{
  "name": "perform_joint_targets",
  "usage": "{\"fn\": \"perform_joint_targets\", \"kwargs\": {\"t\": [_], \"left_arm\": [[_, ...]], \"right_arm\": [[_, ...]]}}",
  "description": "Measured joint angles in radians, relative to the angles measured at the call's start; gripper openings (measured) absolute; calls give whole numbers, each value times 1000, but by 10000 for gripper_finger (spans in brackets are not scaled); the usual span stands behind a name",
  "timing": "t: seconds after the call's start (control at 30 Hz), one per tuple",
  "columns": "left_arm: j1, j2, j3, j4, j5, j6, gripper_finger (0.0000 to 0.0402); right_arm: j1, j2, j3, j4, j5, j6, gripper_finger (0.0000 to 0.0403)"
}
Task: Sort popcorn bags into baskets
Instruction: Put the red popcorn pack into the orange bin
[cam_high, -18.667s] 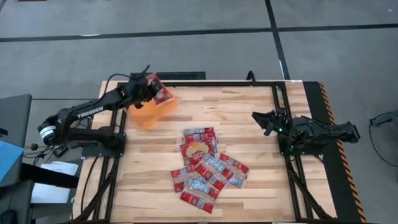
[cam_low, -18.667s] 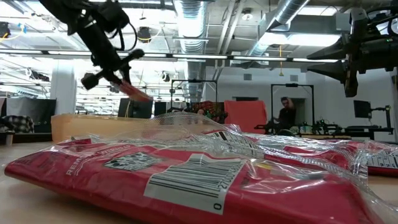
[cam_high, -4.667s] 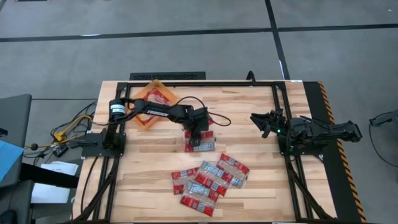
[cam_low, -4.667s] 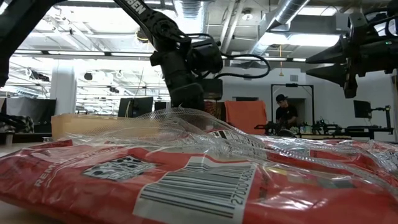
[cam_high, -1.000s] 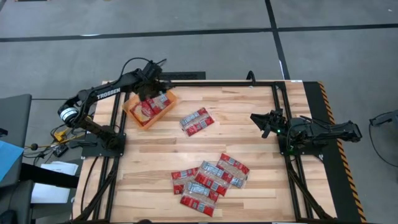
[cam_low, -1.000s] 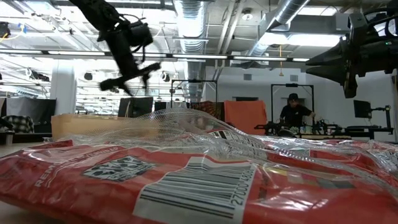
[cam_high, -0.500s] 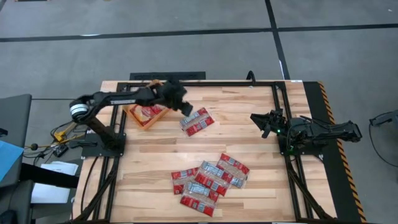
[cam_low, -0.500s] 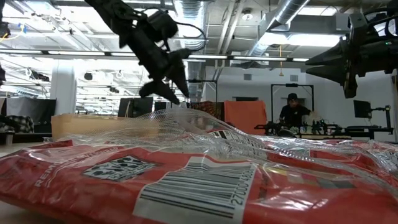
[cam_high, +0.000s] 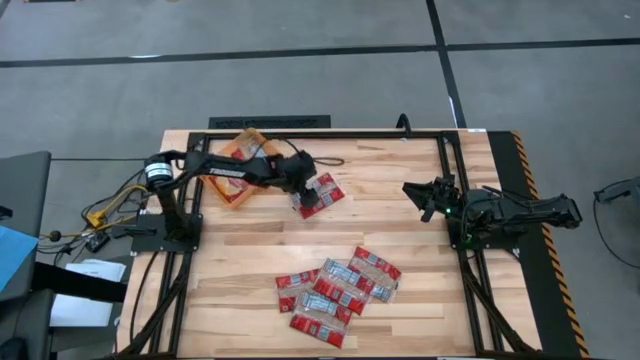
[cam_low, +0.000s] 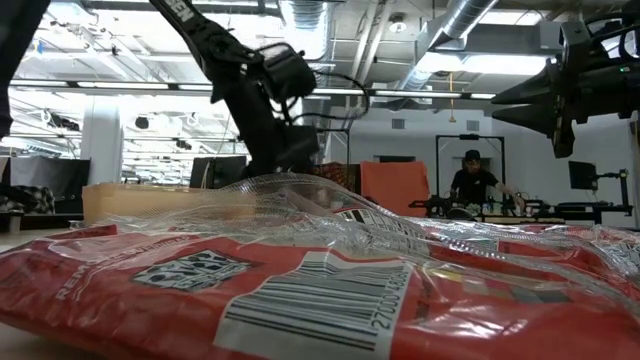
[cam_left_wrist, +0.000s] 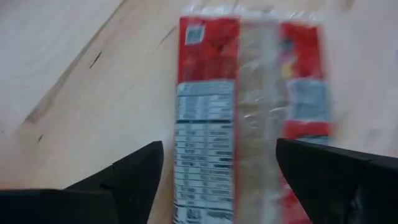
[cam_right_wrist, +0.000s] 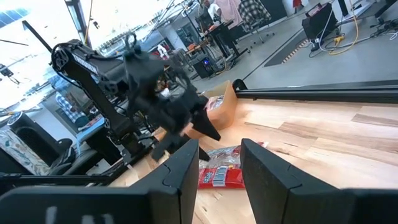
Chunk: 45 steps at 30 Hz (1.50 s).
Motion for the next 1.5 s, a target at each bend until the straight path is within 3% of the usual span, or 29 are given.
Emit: {"fn": "perform_joint_targets", "kwargs": {"t": [0.1, 0.2, 0.3, 0.67, 0.83, 1.1, 1.27, 1.5], "left_arm": [[-4, 47, 0, 8, -29, 5, 296], [-3, 77, 3, 13, 59, -19, 293], [-5, 105, 6, -31, 76, -69, 269], [2, 121, 9, -75, 114, -129, 17], [14, 126, 37, -101, 214, -165, 16], [45, 42, 68, -165, 345, -414, 1], [64, -56, 72, -236, 325, -513, 0], [67, -208, 72, -317, 208, -623, 0]], "right_arm": [[0, 0, 0, 0, 0, 0, 140], [0, 0, 0, 0, 0, 0, 137], [0, 0, 0, 0, 0, 1, 137], [0, 0, 0, 0, 0, 3, 143], [0, 0, 0, 0, 0, 3, 135], [0, 0, 0, 0, -1, 3, 128], [0, 0, 0, 0, -1, 2, 130], [0, 0, 0, 0, -1, 0, 127]]}}
